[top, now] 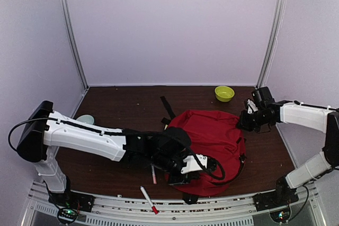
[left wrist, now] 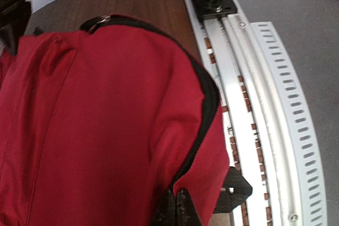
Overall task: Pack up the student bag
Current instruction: Rotate the student bag at the center of the board, then grab the lower front pocket of the student bag, then hold the student bag at the center of the board.
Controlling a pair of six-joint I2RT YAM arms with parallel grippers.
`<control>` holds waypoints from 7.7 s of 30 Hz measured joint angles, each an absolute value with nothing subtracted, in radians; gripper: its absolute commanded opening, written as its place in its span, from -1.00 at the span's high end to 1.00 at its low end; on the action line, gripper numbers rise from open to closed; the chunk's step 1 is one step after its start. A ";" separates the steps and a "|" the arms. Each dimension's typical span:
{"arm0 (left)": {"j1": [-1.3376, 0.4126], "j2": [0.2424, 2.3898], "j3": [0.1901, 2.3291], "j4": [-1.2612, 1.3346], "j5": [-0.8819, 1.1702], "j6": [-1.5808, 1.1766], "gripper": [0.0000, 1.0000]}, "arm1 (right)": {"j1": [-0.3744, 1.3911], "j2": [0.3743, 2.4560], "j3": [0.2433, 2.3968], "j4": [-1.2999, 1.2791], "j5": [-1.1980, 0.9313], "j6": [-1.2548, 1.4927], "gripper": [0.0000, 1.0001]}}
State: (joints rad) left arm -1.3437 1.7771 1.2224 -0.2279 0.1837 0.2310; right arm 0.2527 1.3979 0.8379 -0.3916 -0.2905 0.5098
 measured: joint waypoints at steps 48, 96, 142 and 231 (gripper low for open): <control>-0.867 2.024 1.602 -0.376 -0.090 0.001 0.99 | 0.749 0.884 0.269 -0.090 -0.300 1.105 1.00; -1.187 1.517 0.964 0.069 -0.277 0.301 -0.96 | 0.927 0.798 0.735 -0.625 -0.125 0.513 -0.45; -1.217 1.697 0.743 0.503 -0.043 0.495 -0.46 | 1.256 0.905 0.581 -0.249 0.247 0.162 -0.19; -1.214 1.692 0.681 0.575 -0.057 0.438 -0.28 | 1.113 1.196 0.734 -0.313 0.198 0.165 1.00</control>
State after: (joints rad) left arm -1.2140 1.6920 0.6807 0.5751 -0.0566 0.4377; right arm 1.1133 1.1965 0.7341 -0.3134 0.1978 0.1650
